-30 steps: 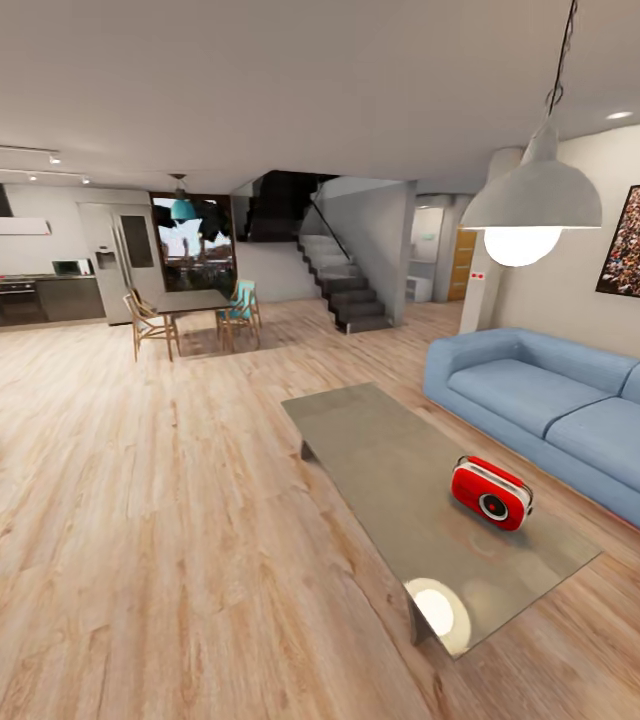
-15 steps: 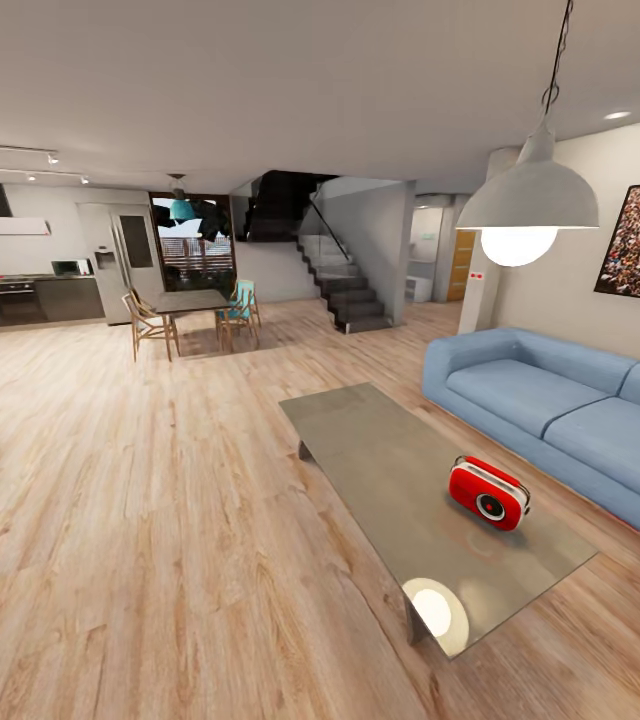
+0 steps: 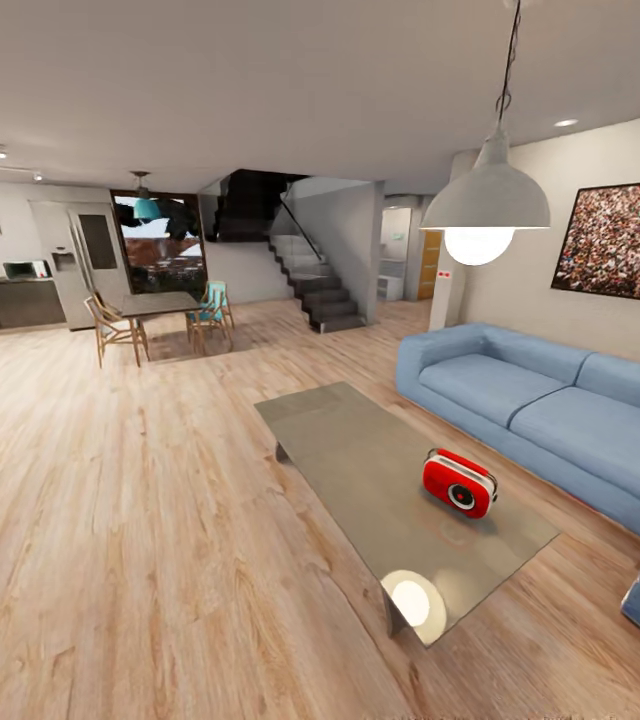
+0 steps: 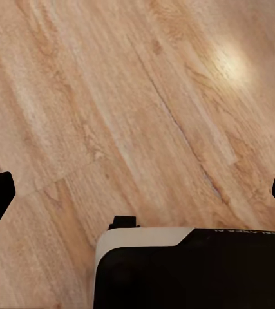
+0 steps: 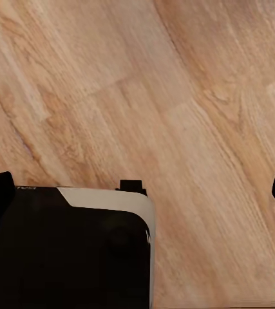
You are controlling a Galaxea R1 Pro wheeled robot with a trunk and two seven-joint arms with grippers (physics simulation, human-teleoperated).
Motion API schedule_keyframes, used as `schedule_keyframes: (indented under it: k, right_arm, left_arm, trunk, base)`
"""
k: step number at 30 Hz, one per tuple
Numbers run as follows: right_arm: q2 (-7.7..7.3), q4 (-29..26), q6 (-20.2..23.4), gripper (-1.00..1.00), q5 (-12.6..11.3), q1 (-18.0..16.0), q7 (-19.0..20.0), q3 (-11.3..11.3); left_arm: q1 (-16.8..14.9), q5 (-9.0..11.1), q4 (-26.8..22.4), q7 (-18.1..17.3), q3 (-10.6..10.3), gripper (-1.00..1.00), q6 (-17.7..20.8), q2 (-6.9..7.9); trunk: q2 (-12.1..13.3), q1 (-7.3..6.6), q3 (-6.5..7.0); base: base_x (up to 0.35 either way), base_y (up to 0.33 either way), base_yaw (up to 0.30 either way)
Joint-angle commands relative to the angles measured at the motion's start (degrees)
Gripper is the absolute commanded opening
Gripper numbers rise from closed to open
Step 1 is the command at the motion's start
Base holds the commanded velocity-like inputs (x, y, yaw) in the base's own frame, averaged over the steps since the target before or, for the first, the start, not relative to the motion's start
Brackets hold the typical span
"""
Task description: Turn on the radio receiver that's on the table in the living room.
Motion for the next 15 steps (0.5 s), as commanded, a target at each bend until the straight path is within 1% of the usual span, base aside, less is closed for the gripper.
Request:
schedule_keyframes:
  k: [1,8,11,15]
  right_arm:
    - [0.00,0.00,0.00,1.00,0.00,0.00,0.00,0.00]
    - [0.00,0.00,0.00,1.00,-0.01,0.00,0.00,0.00]
    - [0.00,0.00,0.00,1.00,0.00,0.00,0.00,0.00]
    - [0.00,0.00,0.00,1.00,0.00,0.00,0.00,0.00]
  left_arm:
    - [0.00,0.01,0.00,0.00,0.00,1.00,0.00,-0.02]
    - [0.00,0.07,0.06,-0.04,-0.01,1.00,-0.11,-0.06]
    - [0.00,0.11,0.14,-0.20,-0.07,1.00,-0.17,-0.45]
    - [0.00,0.14,0.14,-0.25,-0.16,1.00,-0.24,-0.51]
  trunk:
    - [0.00,0.00,0.00]
    - [0.00,0.00,0.00]
    - [0.00,0.00,0.00]
    - [0.00,0.00,0.00]
  base:
    - [0.000,0.000,-0.264]
    - [0.000,0.000,-0.268]
    - [0.000,0.000,-0.275]
    - [0.000,0.000,-0.275]
